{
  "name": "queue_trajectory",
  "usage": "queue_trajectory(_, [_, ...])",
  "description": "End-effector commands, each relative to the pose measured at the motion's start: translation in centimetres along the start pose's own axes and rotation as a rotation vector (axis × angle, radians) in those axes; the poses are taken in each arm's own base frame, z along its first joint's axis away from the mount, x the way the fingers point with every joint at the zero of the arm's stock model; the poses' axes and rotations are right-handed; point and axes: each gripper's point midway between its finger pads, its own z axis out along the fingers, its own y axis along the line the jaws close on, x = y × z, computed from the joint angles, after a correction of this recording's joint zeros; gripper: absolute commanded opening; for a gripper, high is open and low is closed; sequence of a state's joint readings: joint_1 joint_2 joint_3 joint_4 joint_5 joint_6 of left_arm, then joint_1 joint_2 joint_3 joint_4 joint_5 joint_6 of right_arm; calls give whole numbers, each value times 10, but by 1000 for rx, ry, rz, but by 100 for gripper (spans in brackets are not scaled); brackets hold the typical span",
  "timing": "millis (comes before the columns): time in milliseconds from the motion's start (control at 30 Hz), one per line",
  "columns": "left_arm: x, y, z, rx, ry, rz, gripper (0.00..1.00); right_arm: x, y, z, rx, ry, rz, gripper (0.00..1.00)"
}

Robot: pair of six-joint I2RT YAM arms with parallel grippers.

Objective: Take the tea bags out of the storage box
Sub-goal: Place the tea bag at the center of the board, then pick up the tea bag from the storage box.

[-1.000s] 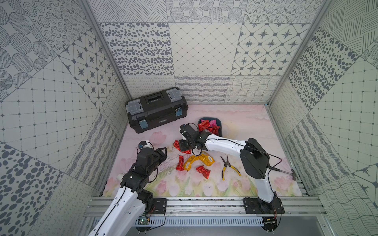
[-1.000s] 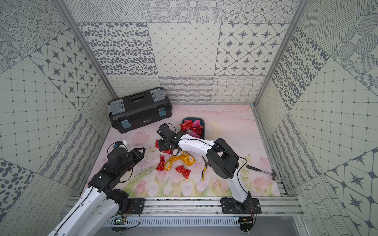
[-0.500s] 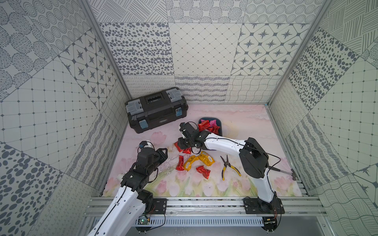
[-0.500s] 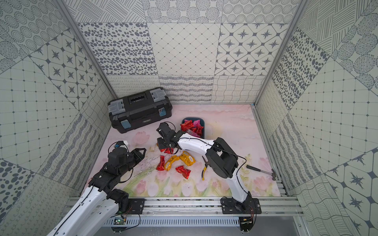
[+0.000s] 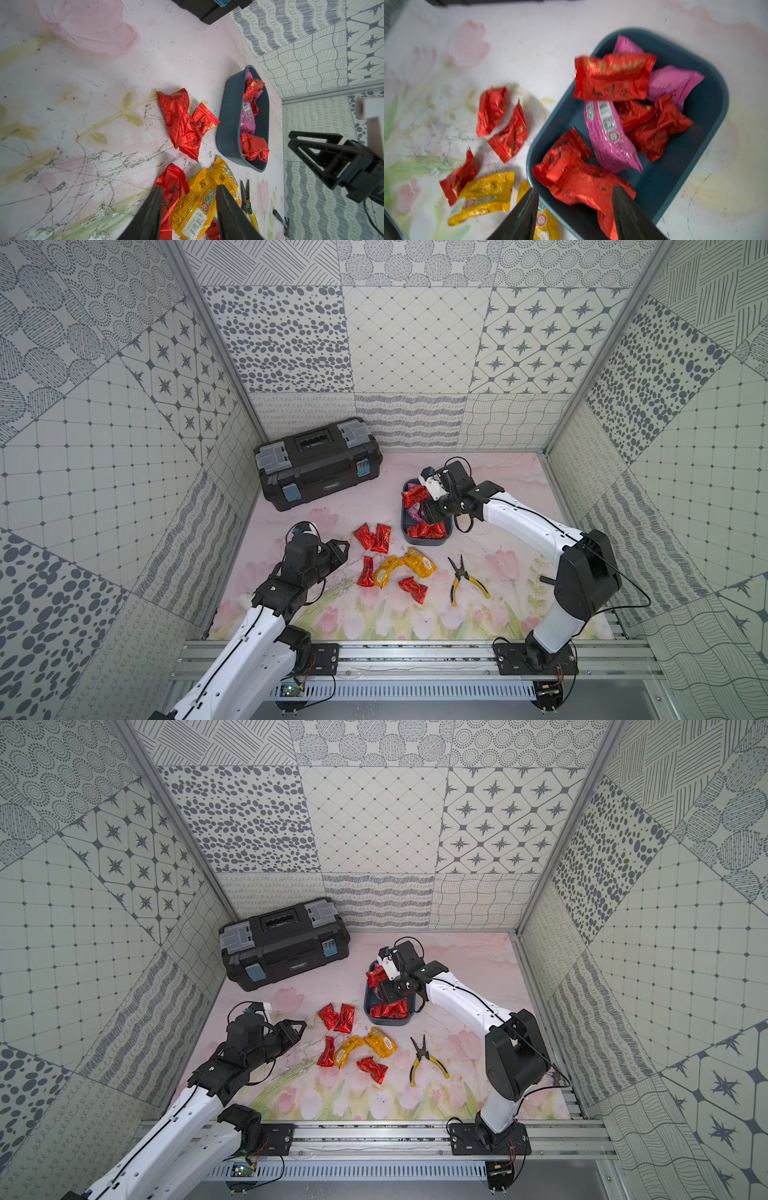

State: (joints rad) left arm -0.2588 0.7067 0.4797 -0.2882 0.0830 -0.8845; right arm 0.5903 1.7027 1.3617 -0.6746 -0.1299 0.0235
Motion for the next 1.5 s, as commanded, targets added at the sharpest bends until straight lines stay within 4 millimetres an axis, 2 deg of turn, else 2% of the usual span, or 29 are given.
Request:
queue_trajectory(0, [-7, -16, 0, 67, -8, 27, 46, 15, -1, -3, -27, 60, -128, 64])
queue_trajectory(200, [-8, -17, 2, 65, -6, 24, 46, 22, -16, 17, 15, 125, -156, 69])
queue_trajectory(467, [-9, -18, 7, 60, 3, 25, 46, 17, -23, 41, 31, 156, -135, 69])
queue_trajectory(600, [-9, -18, 8, 59, 5, 26, 46, 16, -24, 50, 34, 168, -132, 62])
queue_trajectory(733, [-9, -17, 8, 53, 5, 30, 46, 19, -25, 53, 36, 179, -133, 47])
queue_trajectory(1100, [-9, -18, 6, 56, 2, 26, 46, 19, -26, 43, 47, 164, -144, 8])
queue_trajectory(1300, [-10, -18, 4, 56, -6, 27, 46, 11, -19, 27, 31, 121, -133, 0])
queue_trajectory(1467, [-12, -17, 3, 48, -14, 28, 46, -3, -3, -2, 45, 48, -139, 0])
